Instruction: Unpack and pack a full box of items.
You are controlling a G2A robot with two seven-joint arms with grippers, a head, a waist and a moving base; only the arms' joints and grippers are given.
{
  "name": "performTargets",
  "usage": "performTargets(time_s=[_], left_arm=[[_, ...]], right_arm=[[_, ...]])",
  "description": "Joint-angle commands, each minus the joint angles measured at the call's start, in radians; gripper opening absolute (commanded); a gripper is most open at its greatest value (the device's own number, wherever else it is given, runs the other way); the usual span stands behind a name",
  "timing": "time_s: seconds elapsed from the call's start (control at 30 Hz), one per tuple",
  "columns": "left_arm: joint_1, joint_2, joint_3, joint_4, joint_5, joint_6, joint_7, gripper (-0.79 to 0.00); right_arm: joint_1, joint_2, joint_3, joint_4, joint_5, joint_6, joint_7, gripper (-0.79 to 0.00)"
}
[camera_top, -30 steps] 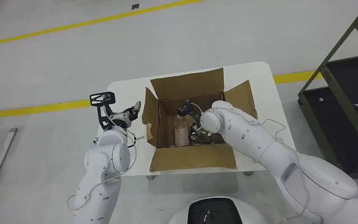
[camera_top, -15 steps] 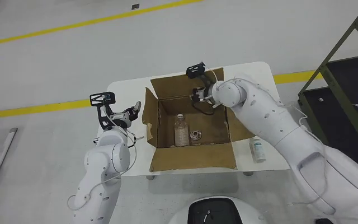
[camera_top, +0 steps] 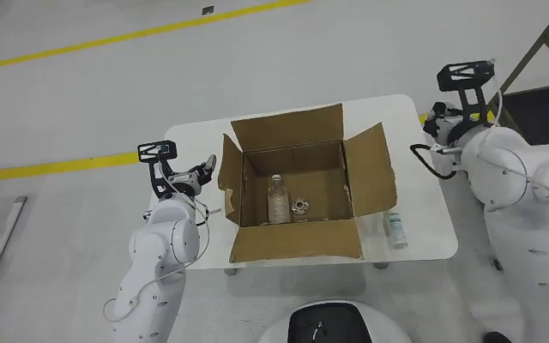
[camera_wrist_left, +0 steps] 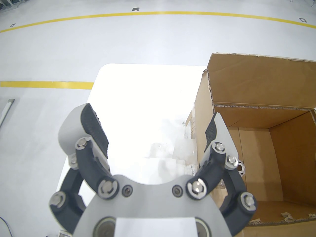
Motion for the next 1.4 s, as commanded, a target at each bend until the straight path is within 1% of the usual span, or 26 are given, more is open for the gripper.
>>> performTargets(time_s=[0.0,0.1,0.13,0.2,0.37,0.43,0.47,0.5,0.57,0.6,0.77,0.87,1.37], left_arm=[[0.0,0.0,0.0,0.0,0.0,0.0,0.0,0.0],[0.0,0.0,0.0,0.0,0.0,0.0,0.0,0.0],[0.0,0.0,0.0,0.0,0.0,0.0,0.0,0.0],[0.0,0.0,0.0,0.0,0.0,0.0,0.0,0.0],[0.0,0.0,0.0,0.0,0.0,0.0,0.0,0.0],[0.0,0.0,0.0,0.0,0.0,0.0,0.0,0.0],[0.0,0.0,0.0,0.0,0.0,0.0,0.0,0.0],[0.0,0.0,0.0,0.0,0.0,0.0,0.0,0.0],[0.0,0.0,0.0,0.0,0.0,0.0,0.0,0.0],[0.0,0.0,0.0,0.0,0.0,0.0,0.0,0.0],[0.0,0.0,0.0,0.0,0.0,0.0,0.0,0.0],[0.0,0.0,0.0,0.0,0.0,0.0,0.0,0.0],[0.0,0.0,0.0,0.0,0.0,0.0,0.0,0.0]], right_arm=[[-0.041,0.006,0.026,-0.033,-0.138,0.031,0.114,-0.785],[-0.083,0.009,0.025,-0.07,-0.274,0.051,0.235,-0.785],[-0.094,0.008,0.02,-0.069,-0.296,0.044,0.248,-0.785],[-0.122,0.0,0.013,-0.036,-0.3,0.03,0.262,-0.785],[-0.153,-0.026,-0.047,0.069,-0.216,0.031,0.26,-0.785],[-0.15,-0.035,-0.081,0.11,-0.183,0.037,0.255,-0.708],[-0.149,-0.039,-0.097,0.128,-0.177,0.042,0.249,-0.619],[-0.149,-0.043,-0.111,0.144,-0.163,0.048,0.243,-0.566],[-0.144,-0.049,-0.13,0.165,-0.149,0.056,0.235,-0.489],[-0.142,-0.052,-0.138,0.174,-0.151,0.059,0.233,-0.468],[-0.148,-0.065,-0.154,0.21,-0.088,0.078,0.213,-0.416],[-0.158,-0.07,-0.16,0.227,-0.054,0.084,0.205,-0.422],[-0.156,-0.083,-0.203,0.309,-0.045,0.068,0.217,-0.409]])
